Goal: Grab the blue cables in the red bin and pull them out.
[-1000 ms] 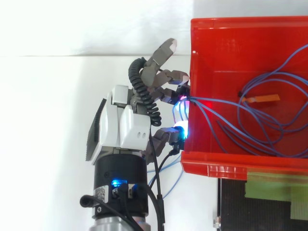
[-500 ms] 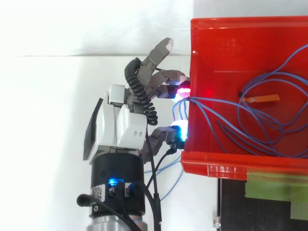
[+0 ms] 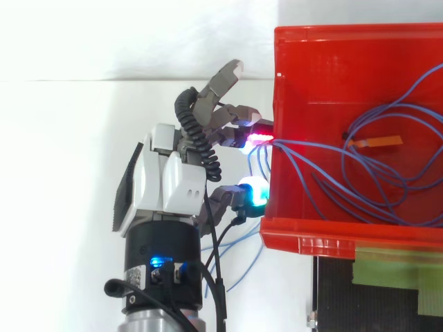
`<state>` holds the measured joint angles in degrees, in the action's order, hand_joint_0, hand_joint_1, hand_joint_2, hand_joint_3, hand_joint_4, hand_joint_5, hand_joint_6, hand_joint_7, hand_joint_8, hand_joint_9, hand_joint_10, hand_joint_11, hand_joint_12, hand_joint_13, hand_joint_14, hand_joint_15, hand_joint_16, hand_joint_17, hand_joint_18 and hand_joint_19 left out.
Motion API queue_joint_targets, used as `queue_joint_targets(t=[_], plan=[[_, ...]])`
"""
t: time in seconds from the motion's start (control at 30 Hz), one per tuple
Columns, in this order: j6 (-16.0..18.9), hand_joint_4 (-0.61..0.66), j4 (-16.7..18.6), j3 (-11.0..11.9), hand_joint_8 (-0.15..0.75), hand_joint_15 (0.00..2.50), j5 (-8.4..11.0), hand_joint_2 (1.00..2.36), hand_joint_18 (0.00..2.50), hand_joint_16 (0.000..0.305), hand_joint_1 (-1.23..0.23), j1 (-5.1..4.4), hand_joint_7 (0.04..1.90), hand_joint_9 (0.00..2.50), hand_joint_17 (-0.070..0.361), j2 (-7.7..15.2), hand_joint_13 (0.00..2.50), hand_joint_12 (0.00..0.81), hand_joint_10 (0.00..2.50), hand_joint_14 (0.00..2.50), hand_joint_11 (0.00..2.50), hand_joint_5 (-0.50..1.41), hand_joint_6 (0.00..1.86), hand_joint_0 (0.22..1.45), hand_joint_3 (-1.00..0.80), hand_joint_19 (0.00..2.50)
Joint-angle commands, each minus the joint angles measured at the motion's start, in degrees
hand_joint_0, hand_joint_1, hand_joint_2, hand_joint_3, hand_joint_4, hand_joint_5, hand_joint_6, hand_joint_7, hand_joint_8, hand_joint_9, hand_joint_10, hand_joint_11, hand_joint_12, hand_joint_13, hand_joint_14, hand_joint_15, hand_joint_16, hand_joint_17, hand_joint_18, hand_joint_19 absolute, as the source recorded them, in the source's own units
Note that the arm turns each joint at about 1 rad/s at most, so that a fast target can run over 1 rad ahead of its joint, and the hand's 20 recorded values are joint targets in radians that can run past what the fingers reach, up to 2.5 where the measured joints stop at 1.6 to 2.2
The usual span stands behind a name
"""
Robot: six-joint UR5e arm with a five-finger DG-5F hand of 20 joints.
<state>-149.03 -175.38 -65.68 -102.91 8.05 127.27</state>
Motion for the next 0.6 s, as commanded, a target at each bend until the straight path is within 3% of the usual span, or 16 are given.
queue_joint_targets(t=[0.0,0.17,0.33,0.57], plan=[[2.5,0.08,0.4,0.0,0.253,0.22,-0.01,1.0,0.33,0.048,-1.0,0.03,0.66,0.84,0.107,0.0,0.42,0.357,0.02,0.01,0.71,0.91,0.01,0.82,-1.0,0.33],[5.4,0.07,1.7,0.0,0.253,0.22,-0.1,1.0,0.33,0.048,-1.0,0.21,0.66,0.84,0.107,0.0,0.42,0.358,0.02,0.01,0.71,0.91,0.01,0.82,-1.0,0.33],[5.5,0.08,4.1,0.0,0.252,0.22,-2.04,1.0,0.34,0.048,-1.0,0.65,0.66,0.84,0.107,0.0,0.42,0.357,0.02,0.01,0.71,0.91,0.01,0.82,-1.0,0.33],[5.5,0.07,4.2,0.0,0.256,0.22,-2.21,1.0,0.34,0.047,-1.01,0.82,0.66,0.85,0.106,0.1,0.43,0.357,0.02,0.01,0.71,0.92,0.01,0.82,-1.0,0.33]])
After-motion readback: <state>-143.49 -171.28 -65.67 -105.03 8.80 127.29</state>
